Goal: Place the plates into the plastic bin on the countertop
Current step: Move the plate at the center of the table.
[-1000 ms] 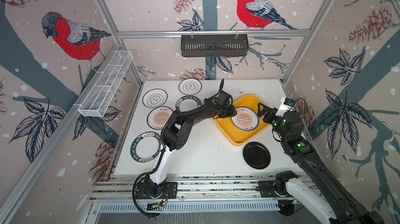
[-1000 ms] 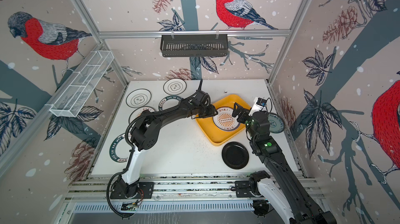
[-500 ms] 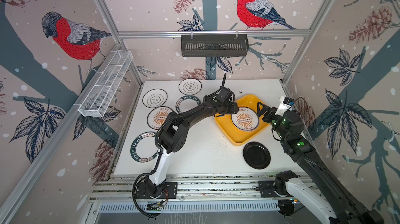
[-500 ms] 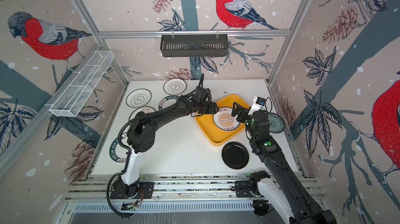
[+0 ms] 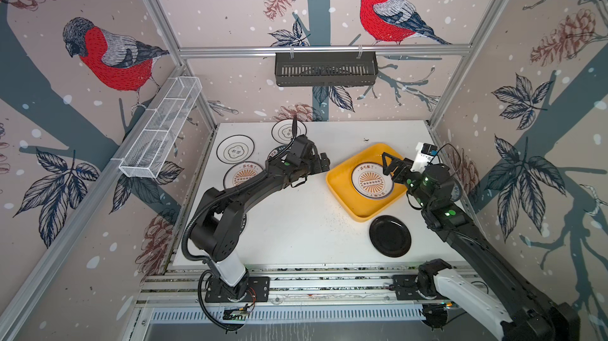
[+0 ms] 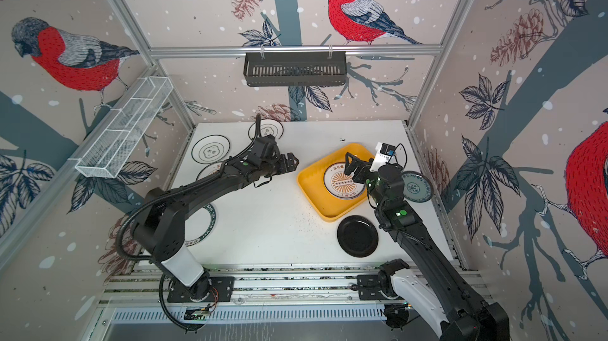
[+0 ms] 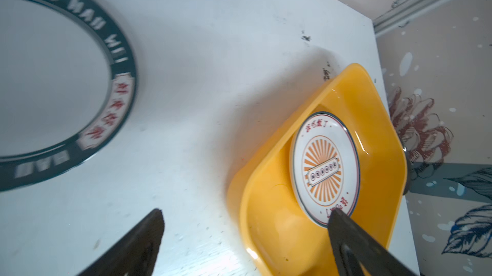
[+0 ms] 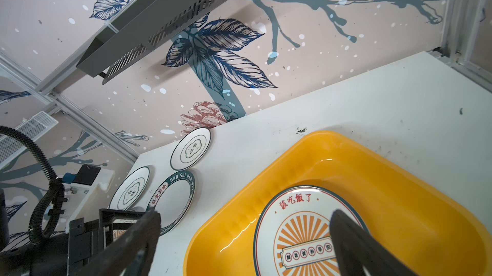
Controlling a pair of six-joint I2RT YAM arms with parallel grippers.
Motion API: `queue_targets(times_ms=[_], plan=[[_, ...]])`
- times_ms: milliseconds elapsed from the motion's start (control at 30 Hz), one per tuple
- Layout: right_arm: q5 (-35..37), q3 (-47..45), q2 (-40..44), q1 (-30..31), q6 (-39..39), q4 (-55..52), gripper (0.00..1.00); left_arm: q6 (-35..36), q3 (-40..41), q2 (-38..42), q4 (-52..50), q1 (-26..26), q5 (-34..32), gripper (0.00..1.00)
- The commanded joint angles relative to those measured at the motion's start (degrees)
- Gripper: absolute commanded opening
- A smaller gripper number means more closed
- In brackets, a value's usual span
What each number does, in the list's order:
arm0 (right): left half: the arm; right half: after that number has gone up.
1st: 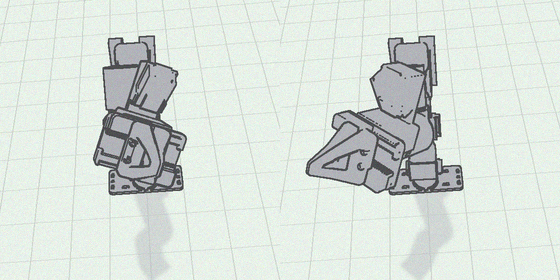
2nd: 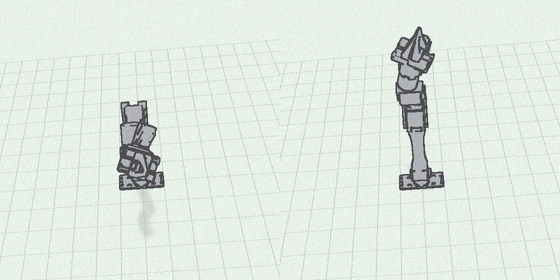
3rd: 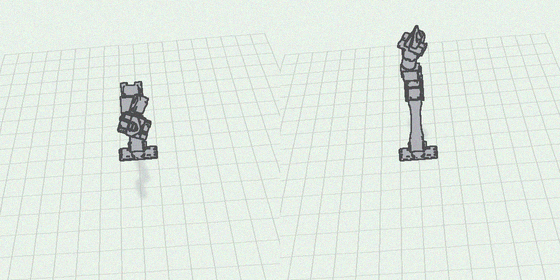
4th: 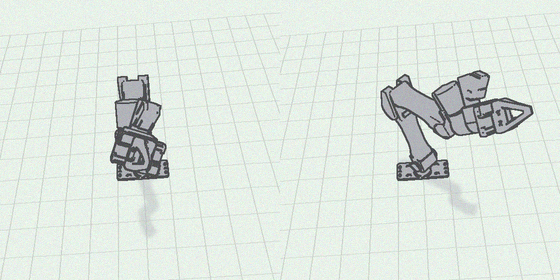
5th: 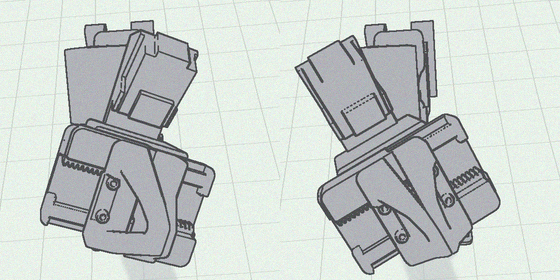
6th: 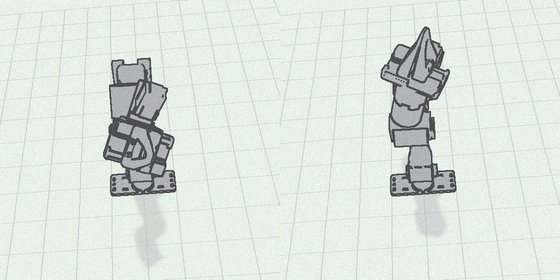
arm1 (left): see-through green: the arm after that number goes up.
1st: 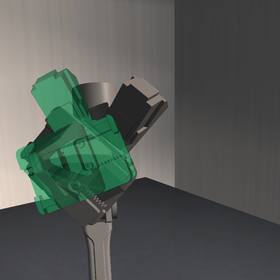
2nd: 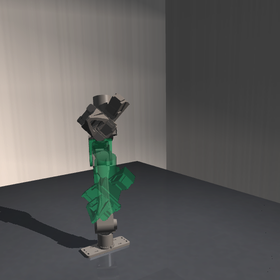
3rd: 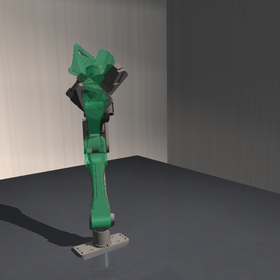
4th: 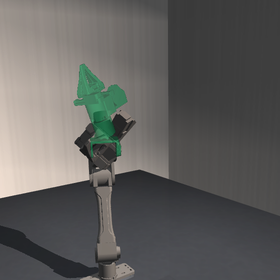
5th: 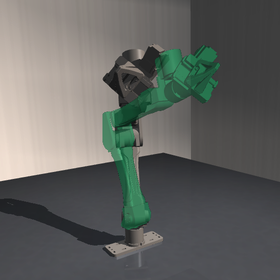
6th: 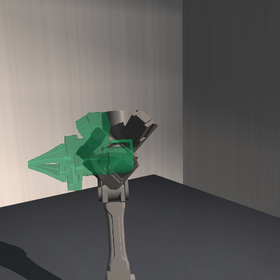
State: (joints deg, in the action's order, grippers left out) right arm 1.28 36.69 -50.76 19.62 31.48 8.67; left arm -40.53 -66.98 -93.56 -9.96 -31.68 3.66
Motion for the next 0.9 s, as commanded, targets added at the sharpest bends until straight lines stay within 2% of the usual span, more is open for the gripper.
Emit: queue_targets(times_ms=[0, 133, 300, 600, 733, 867], plan=[[0.0, 1.1, -2.0, 1.8, -0.6, 4.5, 1.0, -3.0, 4.2, 6.0, -1.1, 2.8, -6.5, 0.96], [0.0, 2.2, -5.2, 4.3, -1.3, 6.7, 1.0, -6.4, 10.7, 14.7, -7.8, 6.5, -16.1, 0.96], [-2.2, 4.1, -10.1, 7.7, -1.9, 10.2, 1.0, -8.5, 19.6, 27.0, -14.5, 13.3, -22.0, 0.96], [-5.2, 7.9, -17.5, 12.4, -2.0, 13.9, 1.0, -9.7, 33.3, 45.7, -18.0, 35.6, -18.8, 0.96], [-5.4, 8.8, -18.6, 13.4, -1.9, 13.9, 1.0, -9.4, 36.5, 47.8, -16.1, 42.2, -19.5, 0.96], [-6.1, 9.6, -19.0, 13.9, -2.0, 13.2, 1.0, -9.2, 38.8, 45.2, -11.0, 48.9, -17.2, 0.96]])
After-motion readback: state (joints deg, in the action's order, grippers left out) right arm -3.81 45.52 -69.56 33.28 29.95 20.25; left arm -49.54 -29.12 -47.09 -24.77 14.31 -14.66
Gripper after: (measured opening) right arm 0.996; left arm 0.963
